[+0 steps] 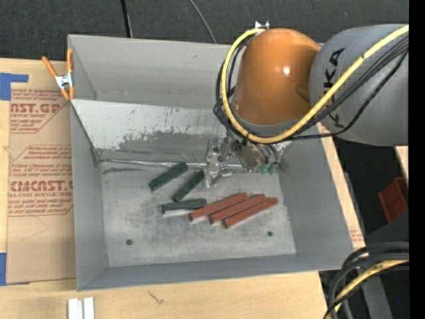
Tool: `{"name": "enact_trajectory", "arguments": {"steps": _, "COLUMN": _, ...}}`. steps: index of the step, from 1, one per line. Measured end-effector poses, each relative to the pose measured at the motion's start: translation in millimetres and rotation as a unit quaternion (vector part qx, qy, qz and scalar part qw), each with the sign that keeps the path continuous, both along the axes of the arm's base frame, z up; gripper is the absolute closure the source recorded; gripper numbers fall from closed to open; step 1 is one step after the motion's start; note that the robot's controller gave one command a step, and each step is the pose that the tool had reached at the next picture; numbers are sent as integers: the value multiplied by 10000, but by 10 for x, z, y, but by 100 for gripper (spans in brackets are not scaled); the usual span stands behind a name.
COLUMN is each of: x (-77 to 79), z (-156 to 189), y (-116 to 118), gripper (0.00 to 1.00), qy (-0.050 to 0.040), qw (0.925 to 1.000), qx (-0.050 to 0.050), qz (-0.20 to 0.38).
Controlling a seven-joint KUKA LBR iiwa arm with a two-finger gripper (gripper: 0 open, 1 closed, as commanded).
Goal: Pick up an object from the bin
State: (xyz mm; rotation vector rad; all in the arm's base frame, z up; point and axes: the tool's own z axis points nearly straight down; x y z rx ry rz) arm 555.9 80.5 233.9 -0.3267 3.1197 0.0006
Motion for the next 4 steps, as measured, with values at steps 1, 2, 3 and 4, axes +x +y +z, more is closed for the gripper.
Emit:
{"name": "enact_trajectory", "arguments": {"steps": 1, "x": 11, "z": -225, "y": -78, "gripper": 0, "qy": 16, "qw": 9729, "qx": -6, "qz": 2311}}
{"name": "enact_trajectory", "arguments": {"steps": 2, "x": 13, "z": -219, "y": -75, "gripper": 0, "qy": 11, "qw": 9731, "qx": -3, "qz": 2302}}
{"name": "enact_trajectory", "arguments": {"steps": 3, "x": 39, "z": -760, "y": -101, "gripper": 0, "qy": -23, "qw": 9693, "qx": -6, "qz": 2459}}
{"name": "enact_trajectory", "arguments": {"steps": 4, "x": 218, "z": -1455, "y": -142, "gripper": 100, "qy": -26, "qw": 9542, "qx": -22, "qz": 2991}}
